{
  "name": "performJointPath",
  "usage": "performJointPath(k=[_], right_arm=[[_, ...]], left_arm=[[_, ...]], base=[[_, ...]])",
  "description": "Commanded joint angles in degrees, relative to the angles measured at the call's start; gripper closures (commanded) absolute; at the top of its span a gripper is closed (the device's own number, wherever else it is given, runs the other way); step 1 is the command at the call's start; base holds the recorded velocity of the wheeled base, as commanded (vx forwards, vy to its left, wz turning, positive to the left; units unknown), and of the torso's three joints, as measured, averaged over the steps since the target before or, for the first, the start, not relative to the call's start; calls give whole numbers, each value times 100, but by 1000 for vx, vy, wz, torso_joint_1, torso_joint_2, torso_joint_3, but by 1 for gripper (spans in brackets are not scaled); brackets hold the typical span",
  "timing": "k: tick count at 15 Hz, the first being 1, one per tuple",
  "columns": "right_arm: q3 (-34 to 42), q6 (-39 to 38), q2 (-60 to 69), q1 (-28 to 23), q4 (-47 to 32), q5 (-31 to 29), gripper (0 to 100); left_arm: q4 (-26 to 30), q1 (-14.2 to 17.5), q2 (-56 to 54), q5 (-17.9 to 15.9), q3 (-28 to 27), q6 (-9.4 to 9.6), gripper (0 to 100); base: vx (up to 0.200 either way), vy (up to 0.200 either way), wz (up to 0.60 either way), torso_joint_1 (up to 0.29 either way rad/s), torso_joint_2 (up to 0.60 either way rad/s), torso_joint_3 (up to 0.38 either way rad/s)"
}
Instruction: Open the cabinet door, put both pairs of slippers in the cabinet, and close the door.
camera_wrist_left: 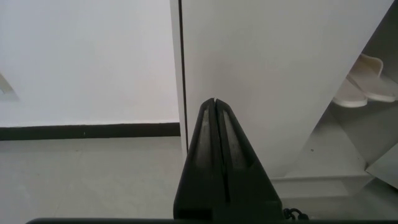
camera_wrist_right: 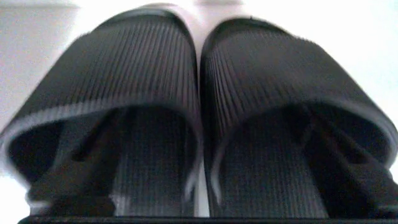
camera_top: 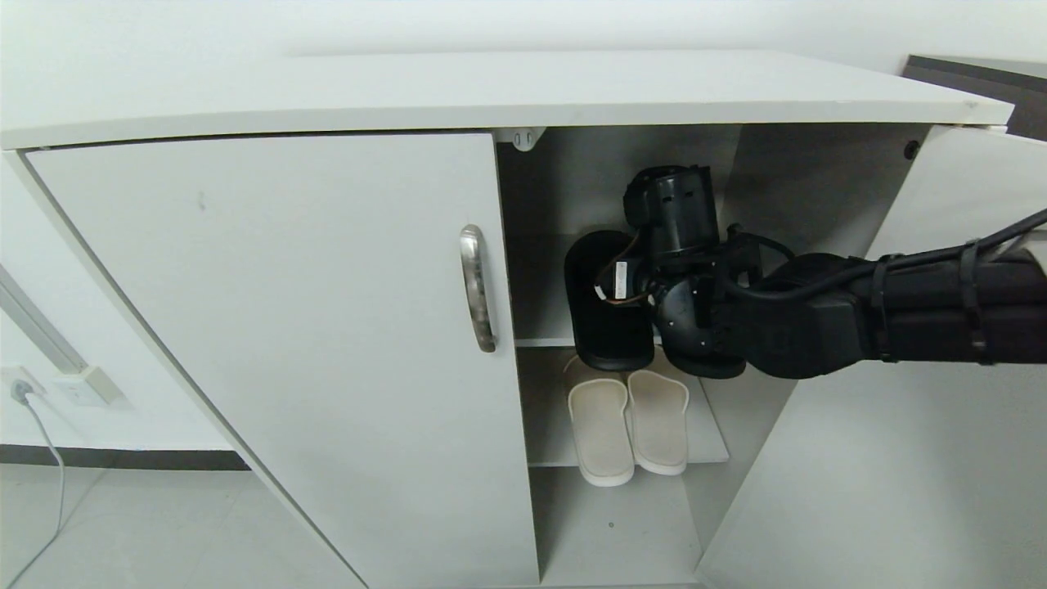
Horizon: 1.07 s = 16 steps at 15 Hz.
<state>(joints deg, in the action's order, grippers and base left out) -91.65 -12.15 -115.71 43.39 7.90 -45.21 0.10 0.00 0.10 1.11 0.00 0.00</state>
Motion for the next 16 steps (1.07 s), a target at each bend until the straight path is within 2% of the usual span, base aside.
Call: performJointPath(k=[1,5,6,7,9,11,12,14,16], right_arm=[[639,-112,778,328,71,-84,0],[1888,-156,1921,900,115,-31,0],[1888,-156,1921,900,115,-31,0],[2723,-138,2396,1155,528,241,0],[3566,-50,2782,1445,1047,364,0],[4067,-33,3037,1568,1205,417,0],[4164,-33,3116,1568,1223,479,100],[4375,196,3213,1576,1223,856,100],[4498,196,3143,1594,1232,821,100]], left_arm=[[-1,0,-1,3,0,0,100],[-1,0,8,3,0,0,100],[-1,0,8,3,0,0,100],[-1,0,-1,-5,0,0,100],[-1,0,8,-14,0,9,100],[-1,0,8,-14,0,9,100],[-1,0,8,-14,0,9,100],[-1,0,8,3,0,9,100],[-1,0,8,-5,0,9,100]], base=[[0,0,0,0,0,0],[0,0,0,0,0,0],[0,0,0,0,0,0],[0,0,0,0,0,0],[0,0,0,0,0,0],[0,0,0,0,0,0],[0,0,0,0,0,0],[0,0,0,0,0,0],[0,0,0,0,0,0]])
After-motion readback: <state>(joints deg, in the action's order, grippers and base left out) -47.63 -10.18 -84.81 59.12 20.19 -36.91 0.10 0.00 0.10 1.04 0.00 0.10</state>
